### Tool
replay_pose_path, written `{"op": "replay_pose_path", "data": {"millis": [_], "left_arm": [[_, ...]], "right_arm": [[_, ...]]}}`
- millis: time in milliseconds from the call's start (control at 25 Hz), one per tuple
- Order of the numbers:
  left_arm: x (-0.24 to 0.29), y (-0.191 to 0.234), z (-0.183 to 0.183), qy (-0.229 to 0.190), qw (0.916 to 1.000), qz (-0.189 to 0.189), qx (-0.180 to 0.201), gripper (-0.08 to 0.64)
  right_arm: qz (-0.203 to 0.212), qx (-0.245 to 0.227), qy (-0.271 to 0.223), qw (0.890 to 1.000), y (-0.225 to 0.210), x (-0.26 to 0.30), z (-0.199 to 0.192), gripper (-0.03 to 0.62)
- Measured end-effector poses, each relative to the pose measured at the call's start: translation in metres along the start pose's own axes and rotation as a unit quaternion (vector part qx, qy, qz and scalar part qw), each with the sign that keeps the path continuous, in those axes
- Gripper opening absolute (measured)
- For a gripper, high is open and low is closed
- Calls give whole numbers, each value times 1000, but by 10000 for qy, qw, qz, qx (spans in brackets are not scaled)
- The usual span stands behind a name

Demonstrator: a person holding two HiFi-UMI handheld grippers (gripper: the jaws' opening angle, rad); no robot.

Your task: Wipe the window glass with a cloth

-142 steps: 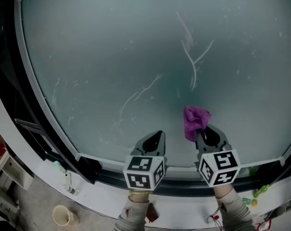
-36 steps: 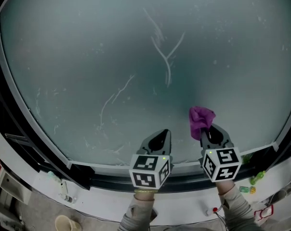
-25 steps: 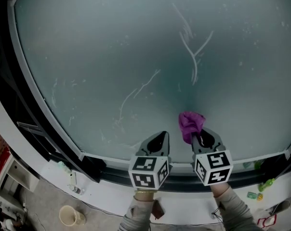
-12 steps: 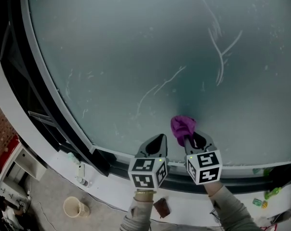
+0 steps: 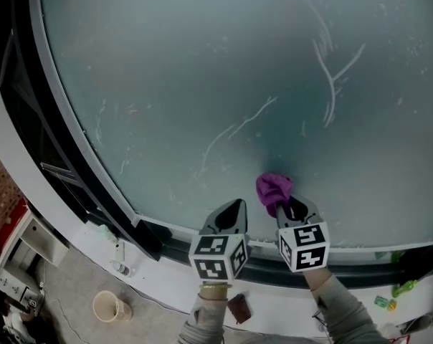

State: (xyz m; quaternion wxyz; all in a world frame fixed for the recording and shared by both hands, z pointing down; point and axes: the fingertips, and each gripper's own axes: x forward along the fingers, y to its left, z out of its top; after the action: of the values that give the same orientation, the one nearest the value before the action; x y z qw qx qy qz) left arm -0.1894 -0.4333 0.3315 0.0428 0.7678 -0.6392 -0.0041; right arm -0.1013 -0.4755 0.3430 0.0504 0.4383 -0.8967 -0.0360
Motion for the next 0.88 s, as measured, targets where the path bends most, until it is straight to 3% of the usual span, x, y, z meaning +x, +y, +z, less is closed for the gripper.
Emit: {"op": "replay_pose_path", "data": {"millis": [880], "left_arm": [[40, -103, -11, 142, 9955, -936, 112, 5]], "right_arm": [[-1026, 113, -15, 9947, -104, -78, -11, 55]]}}
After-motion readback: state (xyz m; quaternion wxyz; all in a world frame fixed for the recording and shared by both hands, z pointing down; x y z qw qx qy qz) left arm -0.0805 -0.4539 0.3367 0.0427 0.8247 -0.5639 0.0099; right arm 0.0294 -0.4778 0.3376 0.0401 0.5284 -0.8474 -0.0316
